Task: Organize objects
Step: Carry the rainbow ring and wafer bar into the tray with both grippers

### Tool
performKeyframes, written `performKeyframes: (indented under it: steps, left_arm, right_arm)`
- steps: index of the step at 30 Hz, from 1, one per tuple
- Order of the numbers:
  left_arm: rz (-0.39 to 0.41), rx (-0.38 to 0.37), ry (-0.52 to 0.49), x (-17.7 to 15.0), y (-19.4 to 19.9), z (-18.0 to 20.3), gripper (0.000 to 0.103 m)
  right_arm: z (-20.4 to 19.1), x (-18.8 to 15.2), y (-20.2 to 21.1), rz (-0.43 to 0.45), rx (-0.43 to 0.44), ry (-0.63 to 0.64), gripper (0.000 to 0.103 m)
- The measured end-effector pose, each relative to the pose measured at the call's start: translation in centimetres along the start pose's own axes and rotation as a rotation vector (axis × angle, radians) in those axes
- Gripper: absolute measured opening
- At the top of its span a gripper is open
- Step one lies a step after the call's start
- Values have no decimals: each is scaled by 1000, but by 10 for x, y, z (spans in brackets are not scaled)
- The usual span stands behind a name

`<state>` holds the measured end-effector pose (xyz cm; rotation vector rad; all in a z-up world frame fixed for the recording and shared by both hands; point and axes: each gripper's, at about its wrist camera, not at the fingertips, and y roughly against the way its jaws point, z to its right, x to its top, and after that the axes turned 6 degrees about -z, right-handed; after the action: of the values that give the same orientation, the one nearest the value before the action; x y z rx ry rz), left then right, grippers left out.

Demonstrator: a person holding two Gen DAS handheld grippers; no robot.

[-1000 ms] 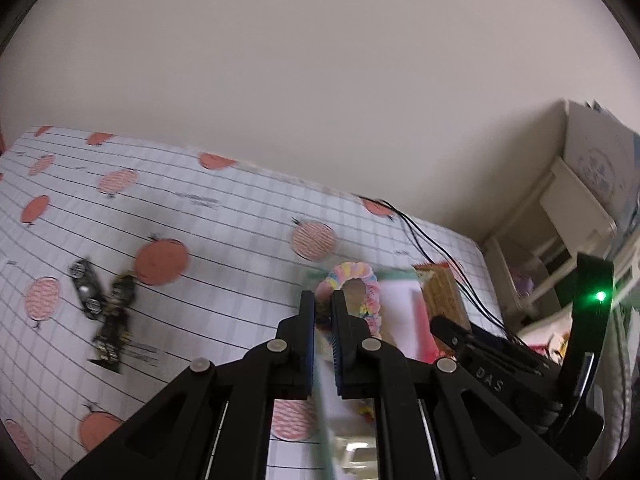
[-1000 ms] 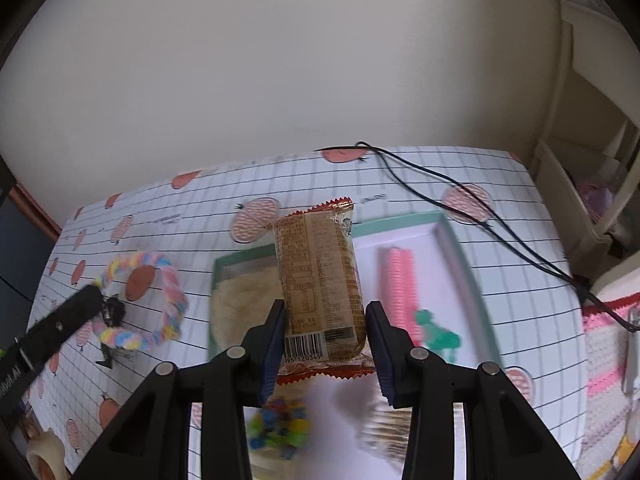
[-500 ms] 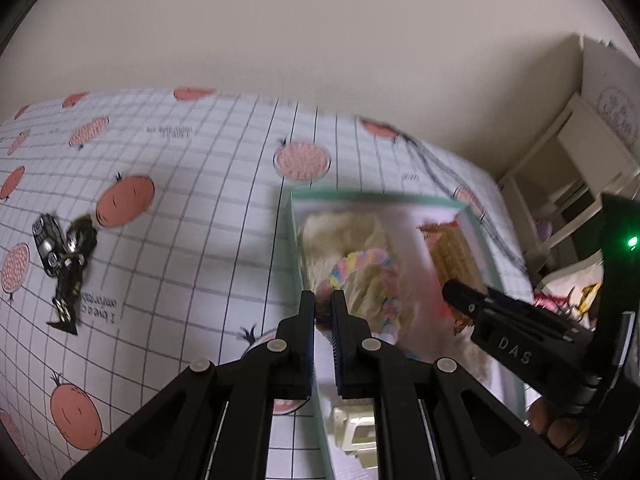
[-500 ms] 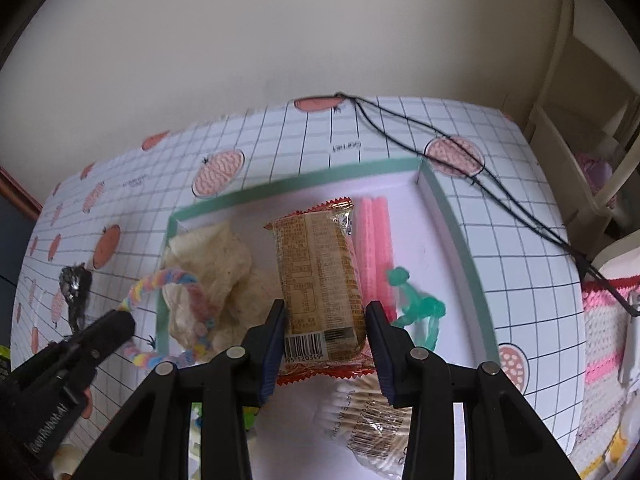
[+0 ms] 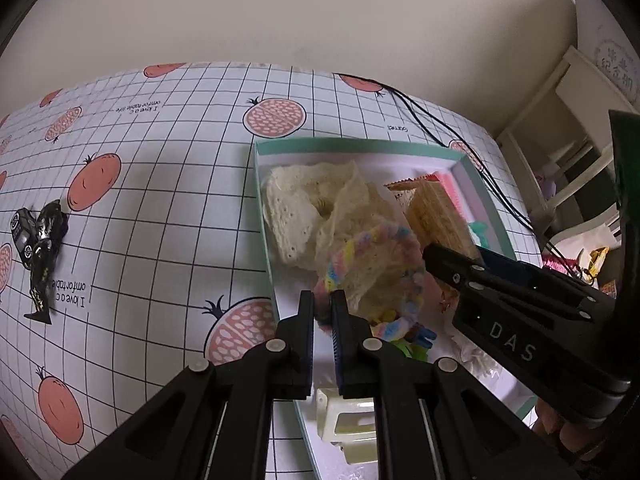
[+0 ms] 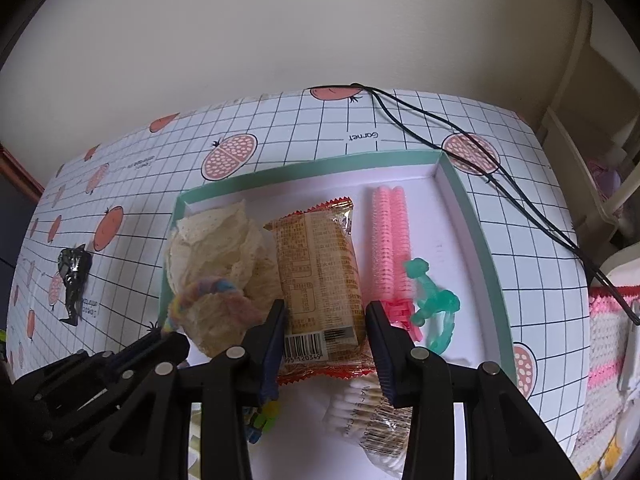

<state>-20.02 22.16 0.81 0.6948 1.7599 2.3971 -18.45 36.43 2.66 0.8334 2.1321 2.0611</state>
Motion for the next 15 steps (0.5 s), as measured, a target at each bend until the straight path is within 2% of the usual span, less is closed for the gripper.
performKeyframes:
  steps: [5, 6, 8, 10, 12, 15]
  left_arm:
    - [-5, -21, 8, 2, 4, -1, 11]
    - [-8, -21, 8, 2, 5, -2, 13]
    - [-6, -22, 4, 3, 7, -2, 29]
    - [-5, -23, 7, 4, 9, -2, 32]
    - [-5, -27, 11, 5, 11, -1, 33]
    - [8, -36, 9, 6, 16, -1, 33]
  right_arm:
    - [-1, 0, 0, 1, 2, 20, 46]
    - [-1, 0, 0, 1, 0, 25, 47]
    - [0, 1, 0, 0, 11, 26, 48]
    - [2, 2, 0, 0, 14, 17, 50]
    - [2, 2, 0, -2, 21, 7, 50]
    - [2, 3, 3, 0, 36, 7, 57]
